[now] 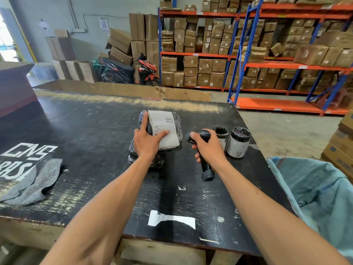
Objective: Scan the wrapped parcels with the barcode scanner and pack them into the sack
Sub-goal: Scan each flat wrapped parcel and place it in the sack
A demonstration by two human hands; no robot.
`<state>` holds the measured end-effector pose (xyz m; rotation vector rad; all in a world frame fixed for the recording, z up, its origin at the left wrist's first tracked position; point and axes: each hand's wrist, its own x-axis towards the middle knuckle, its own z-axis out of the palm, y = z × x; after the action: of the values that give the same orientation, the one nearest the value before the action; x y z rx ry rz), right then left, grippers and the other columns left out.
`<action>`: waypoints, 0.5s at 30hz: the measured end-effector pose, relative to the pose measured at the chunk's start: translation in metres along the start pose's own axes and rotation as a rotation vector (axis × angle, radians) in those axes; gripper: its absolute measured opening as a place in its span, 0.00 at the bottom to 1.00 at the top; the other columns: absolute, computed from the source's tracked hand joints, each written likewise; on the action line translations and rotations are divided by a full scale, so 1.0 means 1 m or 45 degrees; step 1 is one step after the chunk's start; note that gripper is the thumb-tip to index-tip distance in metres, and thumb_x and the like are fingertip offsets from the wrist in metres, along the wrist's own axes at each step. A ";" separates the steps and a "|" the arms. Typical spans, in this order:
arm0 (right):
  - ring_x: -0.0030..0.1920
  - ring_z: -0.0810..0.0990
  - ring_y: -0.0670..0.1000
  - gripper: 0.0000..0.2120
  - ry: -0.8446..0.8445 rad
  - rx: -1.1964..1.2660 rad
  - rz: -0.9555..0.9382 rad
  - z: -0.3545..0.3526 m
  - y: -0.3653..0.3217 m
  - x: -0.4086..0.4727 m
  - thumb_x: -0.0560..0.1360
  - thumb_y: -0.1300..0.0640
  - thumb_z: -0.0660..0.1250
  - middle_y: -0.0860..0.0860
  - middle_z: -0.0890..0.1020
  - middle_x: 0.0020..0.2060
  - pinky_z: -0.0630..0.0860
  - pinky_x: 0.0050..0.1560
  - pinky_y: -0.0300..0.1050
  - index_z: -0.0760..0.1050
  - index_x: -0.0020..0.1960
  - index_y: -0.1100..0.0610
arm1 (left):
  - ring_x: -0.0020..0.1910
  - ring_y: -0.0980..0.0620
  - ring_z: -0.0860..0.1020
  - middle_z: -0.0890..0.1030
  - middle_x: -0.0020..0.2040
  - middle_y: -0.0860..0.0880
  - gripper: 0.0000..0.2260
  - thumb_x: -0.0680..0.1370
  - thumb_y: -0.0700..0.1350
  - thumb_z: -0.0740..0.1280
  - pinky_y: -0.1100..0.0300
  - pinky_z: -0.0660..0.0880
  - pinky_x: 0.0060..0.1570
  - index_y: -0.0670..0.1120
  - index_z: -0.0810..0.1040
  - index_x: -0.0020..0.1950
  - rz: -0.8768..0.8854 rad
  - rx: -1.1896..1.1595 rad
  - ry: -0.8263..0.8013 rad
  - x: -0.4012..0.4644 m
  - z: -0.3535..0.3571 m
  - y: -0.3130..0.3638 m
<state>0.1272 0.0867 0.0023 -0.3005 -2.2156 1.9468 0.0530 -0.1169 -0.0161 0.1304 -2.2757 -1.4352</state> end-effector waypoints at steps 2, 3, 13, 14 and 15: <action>0.27 0.81 0.50 0.27 0.010 -0.019 0.065 0.011 0.017 -0.004 0.74 0.39 0.74 0.56 0.87 0.43 0.79 0.28 0.43 0.70 0.67 0.47 | 0.52 0.50 0.74 0.74 0.56 0.48 0.46 0.65 0.65 0.79 0.55 0.71 0.54 0.72 0.57 0.77 -0.060 -0.063 0.060 0.004 -0.005 0.000; 0.27 0.81 0.50 0.27 0.005 -0.035 0.105 0.018 0.027 -0.006 0.73 0.40 0.75 0.56 0.86 0.45 0.80 0.29 0.44 0.71 0.67 0.47 | 0.54 0.50 0.75 0.76 0.58 0.48 0.46 0.64 0.64 0.79 0.53 0.72 0.57 0.71 0.58 0.78 -0.083 -0.098 0.086 0.005 -0.008 -0.001; 0.51 0.87 0.62 0.33 -0.080 -0.618 0.287 0.080 0.101 -0.042 0.74 0.34 0.71 0.56 0.79 0.60 0.84 0.56 0.62 0.70 0.72 0.51 | 0.58 0.57 0.74 0.74 0.58 0.58 0.48 0.63 0.64 0.80 0.56 0.74 0.62 0.70 0.59 0.78 -0.116 -0.242 0.114 -0.017 -0.034 -0.021; 0.55 0.86 0.63 0.35 -0.068 -0.731 0.273 0.082 0.104 -0.043 0.75 0.32 0.69 0.56 0.80 0.61 0.82 0.60 0.59 0.69 0.74 0.51 | 0.58 0.57 0.74 0.74 0.59 0.58 0.48 0.63 0.64 0.80 0.58 0.74 0.60 0.70 0.59 0.77 -0.105 -0.235 0.103 -0.020 -0.037 -0.023; 0.57 0.85 0.62 0.36 -0.050 -0.805 0.264 0.083 0.105 -0.044 0.75 0.31 0.68 0.56 0.81 0.61 0.80 0.61 0.57 0.68 0.75 0.51 | 0.57 0.58 0.74 0.74 0.59 0.58 0.47 0.63 0.64 0.80 0.59 0.73 0.59 0.71 0.59 0.77 -0.092 -0.227 0.092 -0.022 -0.040 -0.025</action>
<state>0.1510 0.0086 -0.1126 -0.5949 -2.8740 1.2736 0.0853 -0.1545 -0.0307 0.2069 -2.0935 -1.6358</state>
